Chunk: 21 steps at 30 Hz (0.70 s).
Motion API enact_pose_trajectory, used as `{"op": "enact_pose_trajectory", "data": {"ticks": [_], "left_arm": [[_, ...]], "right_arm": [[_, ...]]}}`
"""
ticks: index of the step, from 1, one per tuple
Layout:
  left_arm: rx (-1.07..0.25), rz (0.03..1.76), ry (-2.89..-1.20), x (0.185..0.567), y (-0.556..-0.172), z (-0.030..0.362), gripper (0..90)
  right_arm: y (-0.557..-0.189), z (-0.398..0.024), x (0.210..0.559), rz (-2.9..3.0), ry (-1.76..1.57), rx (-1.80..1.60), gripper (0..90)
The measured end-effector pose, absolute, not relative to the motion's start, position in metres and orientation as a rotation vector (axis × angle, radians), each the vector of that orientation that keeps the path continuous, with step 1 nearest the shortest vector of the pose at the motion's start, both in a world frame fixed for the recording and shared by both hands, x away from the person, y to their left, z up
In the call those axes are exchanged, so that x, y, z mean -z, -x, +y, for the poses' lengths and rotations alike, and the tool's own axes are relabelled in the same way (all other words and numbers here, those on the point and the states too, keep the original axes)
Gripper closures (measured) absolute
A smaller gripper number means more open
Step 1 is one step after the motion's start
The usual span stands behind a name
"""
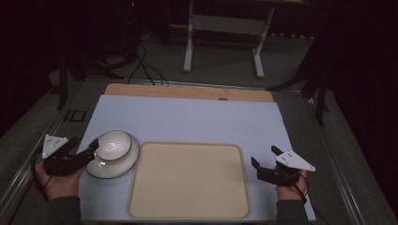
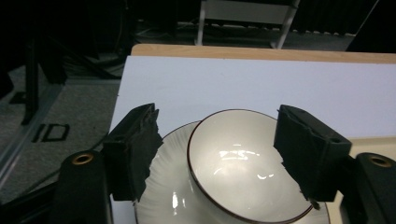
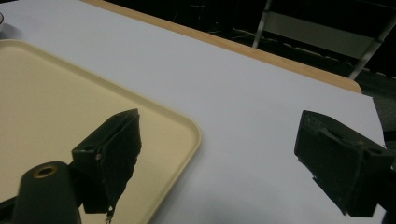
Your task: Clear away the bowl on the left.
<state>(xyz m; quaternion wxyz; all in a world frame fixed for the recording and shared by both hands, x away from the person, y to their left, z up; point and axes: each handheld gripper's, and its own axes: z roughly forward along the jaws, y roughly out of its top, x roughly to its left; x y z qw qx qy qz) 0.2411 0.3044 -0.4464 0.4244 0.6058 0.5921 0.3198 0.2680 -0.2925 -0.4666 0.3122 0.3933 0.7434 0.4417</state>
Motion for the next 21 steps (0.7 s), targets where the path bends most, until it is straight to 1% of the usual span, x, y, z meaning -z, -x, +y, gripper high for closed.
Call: {"op": "enact_pose_trajectory", "data": {"ticks": [8, 14, 21], "left_arm": [[-0.803, 1.494, -1.533, 0.449, -0.251, 0.304, 34.6], [-0.778, 1.520, -1.540, 0.452, -0.257, 0.306, 37.2], [-0.774, 1.542, -1.551, 0.456, -0.262, 0.308, 37.6]], "right_arm": [[-0.267, -0.293, 0.466, 1.957, -1.036, -1.168, 14.2], [-0.267, -0.293, 0.466, 1.955, -1.035, -1.169, 14.1], [-0.267, -0.293, 0.466, 1.955, -1.037, -1.166, 14.2]]}}
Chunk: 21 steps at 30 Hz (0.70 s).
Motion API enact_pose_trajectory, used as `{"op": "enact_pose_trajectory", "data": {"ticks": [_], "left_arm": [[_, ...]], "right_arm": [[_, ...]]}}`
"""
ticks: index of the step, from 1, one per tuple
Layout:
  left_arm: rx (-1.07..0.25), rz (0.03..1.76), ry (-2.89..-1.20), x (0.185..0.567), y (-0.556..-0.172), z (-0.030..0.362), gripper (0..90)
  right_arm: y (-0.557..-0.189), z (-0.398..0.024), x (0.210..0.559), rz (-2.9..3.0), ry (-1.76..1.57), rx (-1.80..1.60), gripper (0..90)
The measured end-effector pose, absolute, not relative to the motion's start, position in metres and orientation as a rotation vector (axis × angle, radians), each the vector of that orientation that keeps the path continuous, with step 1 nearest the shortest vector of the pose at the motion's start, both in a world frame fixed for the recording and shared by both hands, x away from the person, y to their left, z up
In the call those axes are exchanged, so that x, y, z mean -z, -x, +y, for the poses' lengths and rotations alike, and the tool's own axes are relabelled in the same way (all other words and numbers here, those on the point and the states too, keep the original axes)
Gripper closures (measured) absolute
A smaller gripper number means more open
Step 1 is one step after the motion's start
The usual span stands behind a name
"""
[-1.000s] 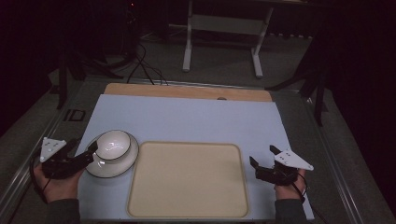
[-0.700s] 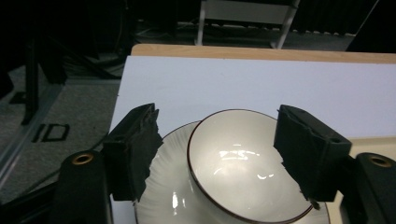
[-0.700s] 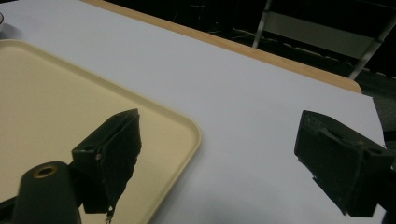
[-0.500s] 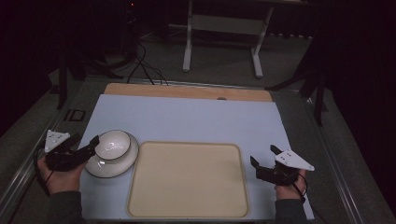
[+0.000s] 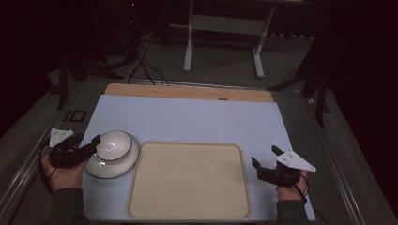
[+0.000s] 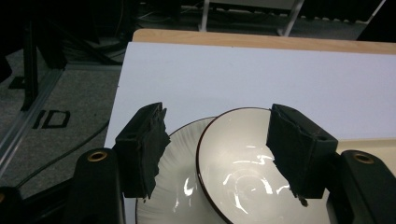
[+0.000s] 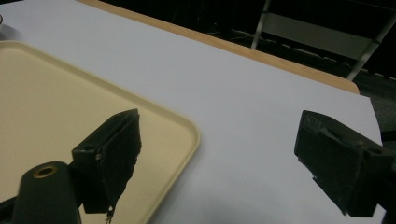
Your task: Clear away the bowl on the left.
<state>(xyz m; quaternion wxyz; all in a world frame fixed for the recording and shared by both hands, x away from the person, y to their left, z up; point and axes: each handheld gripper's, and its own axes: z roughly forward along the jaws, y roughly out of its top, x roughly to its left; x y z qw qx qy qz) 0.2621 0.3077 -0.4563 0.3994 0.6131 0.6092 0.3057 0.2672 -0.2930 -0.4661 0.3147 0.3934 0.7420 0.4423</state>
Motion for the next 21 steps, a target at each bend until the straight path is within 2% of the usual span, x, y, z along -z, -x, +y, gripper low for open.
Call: {"op": "enact_pose_trajectory", "data": {"ticks": [21], "left_arm": [[-0.709, 1.615, -1.590, 0.479, -0.274, 0.311, 41.1]], "right_arm": [[-0.267, -0.293, 0.465, 1.952, -1.038, -1.175, 14.2]]}}
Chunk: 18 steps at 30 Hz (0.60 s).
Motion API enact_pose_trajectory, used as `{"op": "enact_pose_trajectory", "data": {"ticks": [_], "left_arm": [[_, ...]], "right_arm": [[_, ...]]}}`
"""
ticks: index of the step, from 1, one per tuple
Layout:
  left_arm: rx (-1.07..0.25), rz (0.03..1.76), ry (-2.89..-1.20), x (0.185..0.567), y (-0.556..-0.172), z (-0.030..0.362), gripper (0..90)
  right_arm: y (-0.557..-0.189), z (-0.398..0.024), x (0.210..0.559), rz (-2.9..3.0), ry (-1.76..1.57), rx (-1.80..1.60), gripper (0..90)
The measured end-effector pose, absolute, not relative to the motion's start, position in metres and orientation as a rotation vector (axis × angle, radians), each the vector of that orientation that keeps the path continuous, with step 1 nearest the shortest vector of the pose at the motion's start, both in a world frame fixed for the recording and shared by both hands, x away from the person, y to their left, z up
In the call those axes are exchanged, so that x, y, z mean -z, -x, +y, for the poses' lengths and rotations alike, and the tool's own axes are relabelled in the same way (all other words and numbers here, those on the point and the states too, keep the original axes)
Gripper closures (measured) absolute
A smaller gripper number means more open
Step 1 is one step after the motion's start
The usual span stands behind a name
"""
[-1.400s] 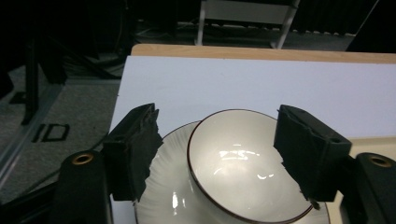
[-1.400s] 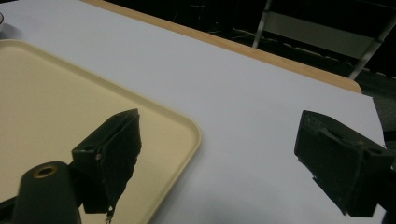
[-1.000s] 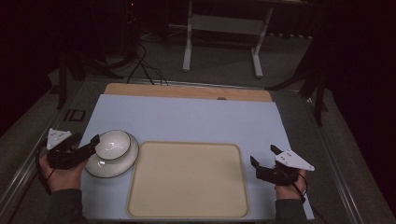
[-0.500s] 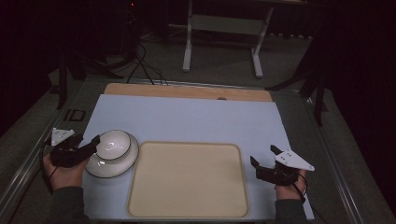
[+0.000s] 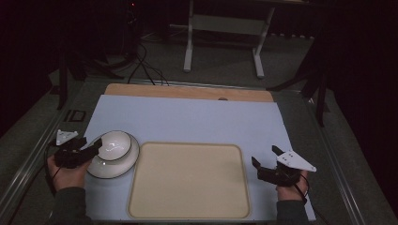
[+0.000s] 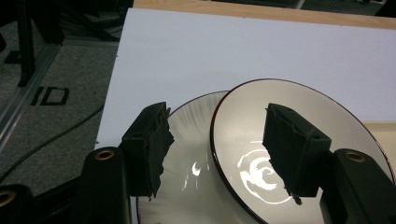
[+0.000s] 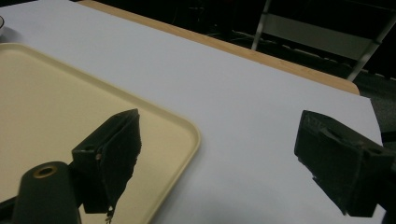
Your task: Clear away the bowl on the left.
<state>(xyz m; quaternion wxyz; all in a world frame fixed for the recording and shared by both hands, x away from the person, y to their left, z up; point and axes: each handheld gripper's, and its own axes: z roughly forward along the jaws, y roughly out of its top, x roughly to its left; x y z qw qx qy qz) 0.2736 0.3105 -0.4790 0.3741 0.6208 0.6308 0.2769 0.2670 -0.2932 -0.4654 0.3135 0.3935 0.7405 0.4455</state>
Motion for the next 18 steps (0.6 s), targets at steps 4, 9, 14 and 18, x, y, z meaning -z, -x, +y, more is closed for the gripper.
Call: {"op": "enact_pose_trajectory", "data": {"ticks": [4, 9, 14, 18], "left_arm": [[-0.694, 1.630, -1.600, 0.483, -0.276, 0.309, 41.1], [-0.669, 1.638, -1.614, 0.488, -0.278, 0.309, 42.0], [-0.654, 1.646, -1.623, 0.492, -0.279, 0.308, 43.3], [-0.629, 1.655, -1.625, 0.495, -0.281, 0.309, 45.1]], "right_arm": [[-0.267, -0.293, 0.465, 1.953, -1.037, -1.176, 14.2], [-0.267, -0.293, 0.465, 1.953, -1.036, -1.178, 14.2], [-0.267, -0.293, 0.465, 1.953, -1.033, -1.180, 14.2], [-0.267, -0.293, 0.465, 1.955, -1.034, -1.181, 14.2]]}}
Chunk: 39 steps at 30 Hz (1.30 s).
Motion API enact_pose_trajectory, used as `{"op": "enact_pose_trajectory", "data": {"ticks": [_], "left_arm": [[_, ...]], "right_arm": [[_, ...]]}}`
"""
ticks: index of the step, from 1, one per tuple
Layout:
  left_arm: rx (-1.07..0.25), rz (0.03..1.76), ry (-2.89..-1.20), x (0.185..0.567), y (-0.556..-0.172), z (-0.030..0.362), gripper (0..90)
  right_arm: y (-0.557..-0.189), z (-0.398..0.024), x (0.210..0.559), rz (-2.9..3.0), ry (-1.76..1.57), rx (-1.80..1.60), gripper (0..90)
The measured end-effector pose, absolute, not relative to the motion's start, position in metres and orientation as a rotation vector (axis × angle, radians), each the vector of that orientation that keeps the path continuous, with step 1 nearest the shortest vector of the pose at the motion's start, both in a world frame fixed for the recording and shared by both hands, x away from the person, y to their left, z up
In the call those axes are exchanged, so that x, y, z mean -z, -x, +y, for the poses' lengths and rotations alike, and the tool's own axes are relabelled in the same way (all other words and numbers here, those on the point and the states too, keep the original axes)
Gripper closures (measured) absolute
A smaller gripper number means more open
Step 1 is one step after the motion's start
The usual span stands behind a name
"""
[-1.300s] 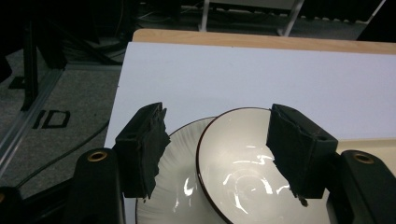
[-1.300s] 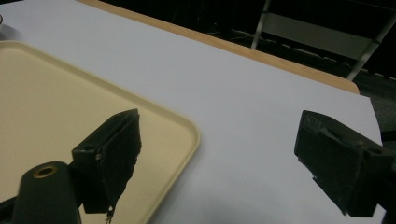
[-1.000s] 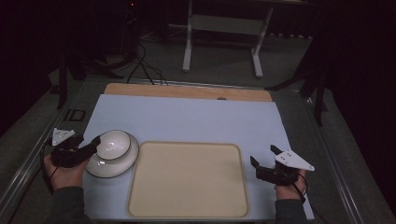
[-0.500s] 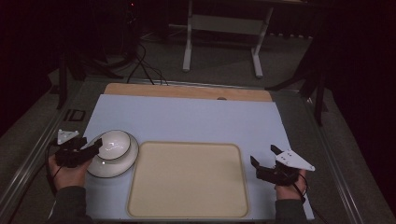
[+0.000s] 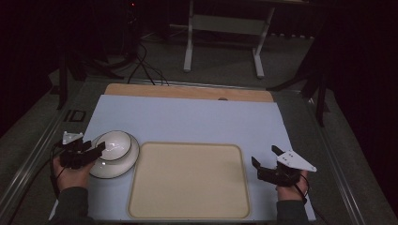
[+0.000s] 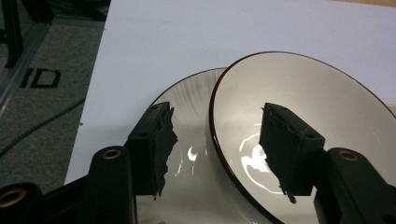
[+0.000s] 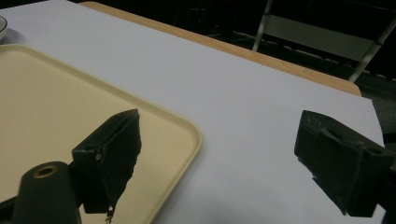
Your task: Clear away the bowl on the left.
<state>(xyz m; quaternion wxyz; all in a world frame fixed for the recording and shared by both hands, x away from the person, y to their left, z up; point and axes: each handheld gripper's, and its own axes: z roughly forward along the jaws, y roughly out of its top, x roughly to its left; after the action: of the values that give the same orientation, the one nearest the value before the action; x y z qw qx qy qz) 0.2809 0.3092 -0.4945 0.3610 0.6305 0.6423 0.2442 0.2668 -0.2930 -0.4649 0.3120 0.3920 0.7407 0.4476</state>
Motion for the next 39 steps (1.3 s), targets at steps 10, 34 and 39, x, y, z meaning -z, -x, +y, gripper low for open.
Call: {"op": "enact_pose_trajectory", "data": {"ticks": [10, 34, 39], "left_arm": [[-0.582, 1.663, -1.664, 0.499, -0.285, 0.307, 53.3], [-0.503, 1.705, -1.692, 0.507, -0.291, 0.306, 65.8], [-0.482, 1.723, -1.669, 0.507, -0.293, 0.307, 68.9]], "right_arm": [[-0.267, -0.293, 0.465, 1.955, -1.032, -1.181, 14.2], [-0.267, -0.292, 0.464, 1.952, -1.026, -1.173, 14.2], [-0.267, -0.292, 0.464, 1.957, -1.025, -1.170, 14.2]]}}
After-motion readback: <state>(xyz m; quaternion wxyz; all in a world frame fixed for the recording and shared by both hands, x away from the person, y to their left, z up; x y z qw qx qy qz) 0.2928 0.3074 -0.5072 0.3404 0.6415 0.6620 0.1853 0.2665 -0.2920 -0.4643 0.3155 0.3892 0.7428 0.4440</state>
